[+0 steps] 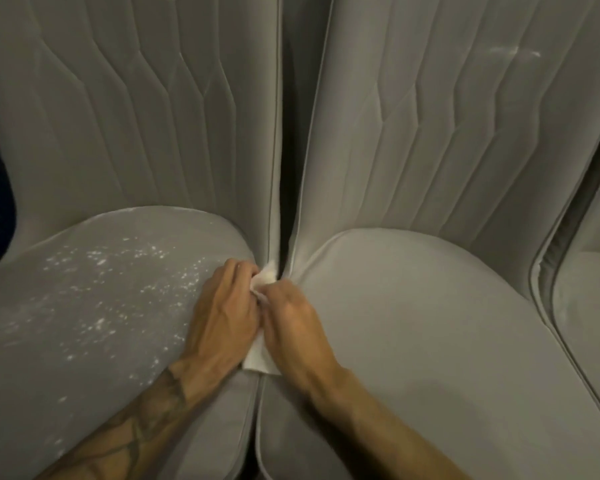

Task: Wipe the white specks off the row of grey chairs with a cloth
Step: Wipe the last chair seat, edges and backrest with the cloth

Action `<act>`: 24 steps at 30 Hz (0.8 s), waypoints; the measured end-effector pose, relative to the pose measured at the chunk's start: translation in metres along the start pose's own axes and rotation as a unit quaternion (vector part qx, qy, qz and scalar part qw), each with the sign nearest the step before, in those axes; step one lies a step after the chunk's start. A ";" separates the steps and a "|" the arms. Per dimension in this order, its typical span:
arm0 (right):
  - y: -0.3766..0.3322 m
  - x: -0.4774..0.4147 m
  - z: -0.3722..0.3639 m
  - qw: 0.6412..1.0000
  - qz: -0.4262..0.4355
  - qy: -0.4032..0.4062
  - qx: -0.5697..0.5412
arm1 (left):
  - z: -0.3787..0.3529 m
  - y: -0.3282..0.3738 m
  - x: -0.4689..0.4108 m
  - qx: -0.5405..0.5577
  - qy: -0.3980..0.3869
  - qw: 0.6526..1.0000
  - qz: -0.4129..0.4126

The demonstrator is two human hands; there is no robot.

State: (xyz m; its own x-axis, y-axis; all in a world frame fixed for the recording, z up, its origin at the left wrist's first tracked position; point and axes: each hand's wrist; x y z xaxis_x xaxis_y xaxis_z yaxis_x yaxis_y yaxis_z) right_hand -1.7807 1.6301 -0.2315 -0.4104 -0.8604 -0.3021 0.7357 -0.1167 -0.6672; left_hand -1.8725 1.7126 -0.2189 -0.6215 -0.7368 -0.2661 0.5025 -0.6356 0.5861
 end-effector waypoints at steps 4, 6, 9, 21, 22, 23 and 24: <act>0.028 -0.024 0.031 0.992 -0.087 0.096 -0.010 | 0.017 -0.015 0.008 -0.024 0.018 1.000 -0.003; 0.028 -0.029 0.029 0.984 -0.142 0.104 0.024 | 0.018 -0.019 0.008 -0.025 0.017 1.000 0.003; -0.007 -0.012 -0.012 0.997 -0.079 0.020 -0.001 | 0.021 -0.020 0.004 0.027 0.020 0.999 0.031; 0.000 -0.020 -0.008 0.999 -0.049 -0.006 0.008 | 0.004 -0.036 -0.008 -0.074 -0.009 0.997 -0.024; 0.003 -0.018 -0.001 0.999 -0.036 -0.009 0.003 | 0.005 -0.037 -0.008 -0.091 -0.014 0.995 -0.032; 0.008 -0.018 0.010 0.999 -0.031 0.007 0.009 | 0.006 -0.037 -0.008 -0.108 -0.013 0.993 -0.041; 0.015 -0.020 0.023 0.998 -0.026 0.038 0.034 | 0.007 -0.037 -0.009 -0.122 -0.001 0.991 -0.054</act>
State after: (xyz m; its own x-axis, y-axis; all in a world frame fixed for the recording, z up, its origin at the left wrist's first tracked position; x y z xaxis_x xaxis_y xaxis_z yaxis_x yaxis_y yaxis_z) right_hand -1.7490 1.6338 -0.2203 -0.4878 -0.8120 -0.3205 0.7460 -0.1971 -0.6361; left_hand -1.8889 1.7443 -0.2329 -0.6815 -0.6605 -0.3152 0.5629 -0.7483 0.3510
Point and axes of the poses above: each hand's wrist, its own x-axis away from the middle knuckle, its own z-axis out of the back of the hand, y = z × x
